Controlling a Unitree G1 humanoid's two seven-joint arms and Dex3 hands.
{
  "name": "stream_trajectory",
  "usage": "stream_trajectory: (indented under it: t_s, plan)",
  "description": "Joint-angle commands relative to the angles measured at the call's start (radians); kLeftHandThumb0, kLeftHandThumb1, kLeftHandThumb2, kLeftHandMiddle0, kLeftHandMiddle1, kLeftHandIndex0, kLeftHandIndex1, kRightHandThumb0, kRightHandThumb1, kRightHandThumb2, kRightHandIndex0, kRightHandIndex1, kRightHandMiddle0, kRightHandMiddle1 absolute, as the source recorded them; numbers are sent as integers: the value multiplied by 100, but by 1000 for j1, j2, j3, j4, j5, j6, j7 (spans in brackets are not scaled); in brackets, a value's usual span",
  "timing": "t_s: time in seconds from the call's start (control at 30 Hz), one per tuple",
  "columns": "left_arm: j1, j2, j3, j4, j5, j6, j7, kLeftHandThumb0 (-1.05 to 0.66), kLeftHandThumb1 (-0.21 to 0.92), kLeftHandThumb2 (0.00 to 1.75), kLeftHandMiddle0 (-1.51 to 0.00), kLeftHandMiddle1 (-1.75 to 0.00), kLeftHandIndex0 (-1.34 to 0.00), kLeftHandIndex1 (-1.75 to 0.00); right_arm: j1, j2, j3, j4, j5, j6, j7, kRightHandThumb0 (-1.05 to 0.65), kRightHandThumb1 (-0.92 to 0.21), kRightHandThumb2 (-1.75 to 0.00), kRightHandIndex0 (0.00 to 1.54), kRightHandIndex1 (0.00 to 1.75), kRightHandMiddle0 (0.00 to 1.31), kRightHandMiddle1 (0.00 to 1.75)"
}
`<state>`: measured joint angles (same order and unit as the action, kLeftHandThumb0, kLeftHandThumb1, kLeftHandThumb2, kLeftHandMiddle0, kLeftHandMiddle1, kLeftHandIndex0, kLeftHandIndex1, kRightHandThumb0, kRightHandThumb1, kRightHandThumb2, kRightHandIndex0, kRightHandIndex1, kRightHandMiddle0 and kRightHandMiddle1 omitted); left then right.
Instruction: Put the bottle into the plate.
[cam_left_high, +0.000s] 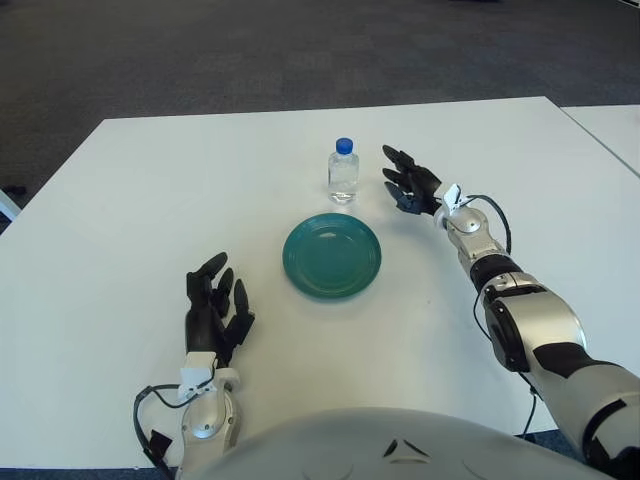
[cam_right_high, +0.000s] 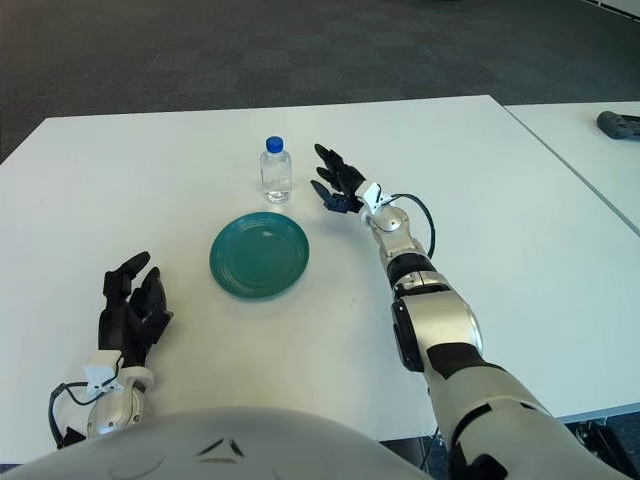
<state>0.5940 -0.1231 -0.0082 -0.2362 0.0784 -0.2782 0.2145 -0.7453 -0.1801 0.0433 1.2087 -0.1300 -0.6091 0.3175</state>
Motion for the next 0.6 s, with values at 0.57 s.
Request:
stream_trajectory:
  t_s: [0.57]
  plan:
    - [11,-16,-8,1,16,-42,3,-68,92,65,-47,-11,-1,-97,-165,91,68,70,-89,129,-120,-105,-92,-64,0,0,0,0]
